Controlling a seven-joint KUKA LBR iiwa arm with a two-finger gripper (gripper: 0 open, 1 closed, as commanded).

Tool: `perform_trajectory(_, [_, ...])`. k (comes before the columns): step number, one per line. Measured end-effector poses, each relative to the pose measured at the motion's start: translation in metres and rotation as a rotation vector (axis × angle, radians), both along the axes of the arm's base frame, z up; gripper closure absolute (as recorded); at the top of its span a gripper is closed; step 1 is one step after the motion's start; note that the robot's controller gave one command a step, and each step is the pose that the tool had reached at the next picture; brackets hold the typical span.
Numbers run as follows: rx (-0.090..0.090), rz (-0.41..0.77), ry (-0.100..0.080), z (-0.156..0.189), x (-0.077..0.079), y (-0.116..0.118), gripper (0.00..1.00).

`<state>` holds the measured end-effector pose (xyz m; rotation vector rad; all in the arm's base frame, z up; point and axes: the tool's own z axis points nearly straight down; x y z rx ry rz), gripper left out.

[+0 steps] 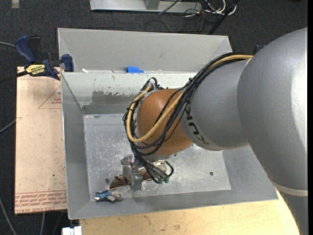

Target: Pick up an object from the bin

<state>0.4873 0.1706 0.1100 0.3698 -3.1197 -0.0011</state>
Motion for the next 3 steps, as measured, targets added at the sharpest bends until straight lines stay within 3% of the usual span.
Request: perform_trajectory(3, [0.000,-0.001,0.001,0.039,0.000,0.000,1.00])
